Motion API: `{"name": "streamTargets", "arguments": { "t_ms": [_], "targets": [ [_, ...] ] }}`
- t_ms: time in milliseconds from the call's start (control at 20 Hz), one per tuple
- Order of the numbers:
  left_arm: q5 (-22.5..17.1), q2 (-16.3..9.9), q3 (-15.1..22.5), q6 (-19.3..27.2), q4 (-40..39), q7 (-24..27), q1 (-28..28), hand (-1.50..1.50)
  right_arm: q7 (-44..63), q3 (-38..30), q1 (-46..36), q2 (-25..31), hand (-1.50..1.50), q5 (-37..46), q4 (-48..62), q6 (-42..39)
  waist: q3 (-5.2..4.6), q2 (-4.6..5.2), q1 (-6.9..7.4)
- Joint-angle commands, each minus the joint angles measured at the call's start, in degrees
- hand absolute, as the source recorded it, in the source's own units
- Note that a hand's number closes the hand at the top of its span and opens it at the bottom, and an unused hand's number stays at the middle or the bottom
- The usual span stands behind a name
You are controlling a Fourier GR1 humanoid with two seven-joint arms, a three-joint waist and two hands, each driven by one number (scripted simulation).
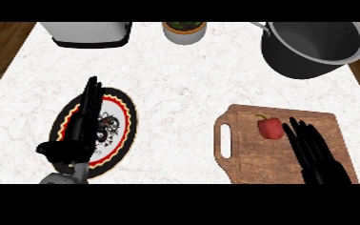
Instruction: Pick the bell pepper from the cutting board and place it in the pot
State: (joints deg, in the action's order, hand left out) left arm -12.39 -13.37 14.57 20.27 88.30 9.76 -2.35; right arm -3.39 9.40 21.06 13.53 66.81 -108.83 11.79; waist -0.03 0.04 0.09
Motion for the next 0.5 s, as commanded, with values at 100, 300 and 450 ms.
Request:
{"name": "streamTargets", "arguments": {
  "t_ms": [100,300,450],
  "targets": [
    [1.8,0.6,-1.8,-1.5,2.6,-1.8,0.8,0.00,1.5,-0.3,-6.6,-2.9,-1.50,2.7,9.3,-0.9,0.03,-0.06,-0.03],
    [2.5,0.8,-4.4,-3.2,4.5,-4.4,1.2,0.00,-0.1,-1.3,-6.5,-2.6,-1.50,1.0,7.9,-1.9,0.03,-0.08,-0.10],
    [4.6,2.4,-2.6,-3.5,2.9,-2.7,1.2,0.00,0.4,-2.8,-12.5,-3.9,-1.50,3.2,16.6,0.4,0.04,-0.04,0.04]
  ]
}}
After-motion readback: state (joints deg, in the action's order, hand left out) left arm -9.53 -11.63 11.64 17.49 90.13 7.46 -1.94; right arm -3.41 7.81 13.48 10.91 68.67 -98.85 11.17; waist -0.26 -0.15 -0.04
